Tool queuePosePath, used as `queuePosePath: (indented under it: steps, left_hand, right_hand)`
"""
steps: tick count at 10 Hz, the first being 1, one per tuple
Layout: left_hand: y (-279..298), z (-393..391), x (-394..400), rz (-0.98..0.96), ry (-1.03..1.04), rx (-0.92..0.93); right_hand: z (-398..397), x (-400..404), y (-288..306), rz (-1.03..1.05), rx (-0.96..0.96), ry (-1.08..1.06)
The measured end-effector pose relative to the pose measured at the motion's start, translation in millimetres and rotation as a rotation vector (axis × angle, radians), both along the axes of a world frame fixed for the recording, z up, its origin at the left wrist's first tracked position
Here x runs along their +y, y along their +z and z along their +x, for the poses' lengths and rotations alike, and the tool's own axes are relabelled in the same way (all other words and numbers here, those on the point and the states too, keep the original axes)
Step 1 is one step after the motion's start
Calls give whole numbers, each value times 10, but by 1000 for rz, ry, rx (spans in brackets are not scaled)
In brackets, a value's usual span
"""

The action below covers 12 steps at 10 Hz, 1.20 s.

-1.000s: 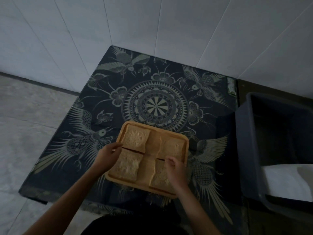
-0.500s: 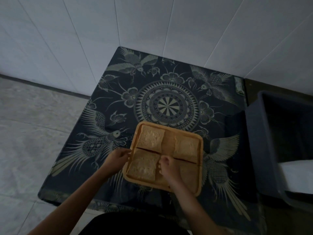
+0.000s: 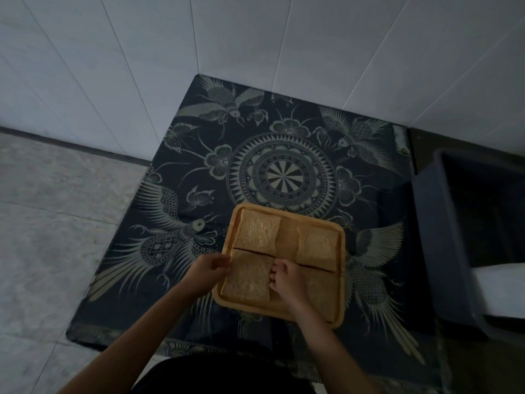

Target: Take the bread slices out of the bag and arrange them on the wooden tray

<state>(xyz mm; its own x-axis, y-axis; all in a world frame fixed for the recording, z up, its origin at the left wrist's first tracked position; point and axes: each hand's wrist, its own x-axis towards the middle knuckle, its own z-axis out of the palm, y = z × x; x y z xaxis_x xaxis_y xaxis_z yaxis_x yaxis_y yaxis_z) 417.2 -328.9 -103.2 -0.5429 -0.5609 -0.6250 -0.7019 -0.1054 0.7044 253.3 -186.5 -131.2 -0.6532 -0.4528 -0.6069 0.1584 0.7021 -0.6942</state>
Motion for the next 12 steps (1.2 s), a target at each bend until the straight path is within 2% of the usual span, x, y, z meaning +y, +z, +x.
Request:
queuePosePath:
  steps: [1, 4, 6, 10, 11, 12]
  left_hand:
    - [-14, 0, -17, 11, 6, 19]
    - [38, -172, -63, -160, 1, 60]
    - [-23, -276, -116, -112, -12, 69]
    - [42, -273, -196, -138, -93, 116]
    - [147, -287, -243, -230, -138, 105]
    - [312, -356, -331, -360, -185, 130]
  right_hand:
    - [-13, 6, -13, 8, -5, -5]
    - [-62, -58, 20, 32, 90, 80]
    - [-106, -120, 36, 11, 47, 107]
    - [-177, -86, 147, 16, 115, 167]
    - [-248, -32, 262, 22, 182, 206]
    - [-360, -24, 429, 13, 363, 235]
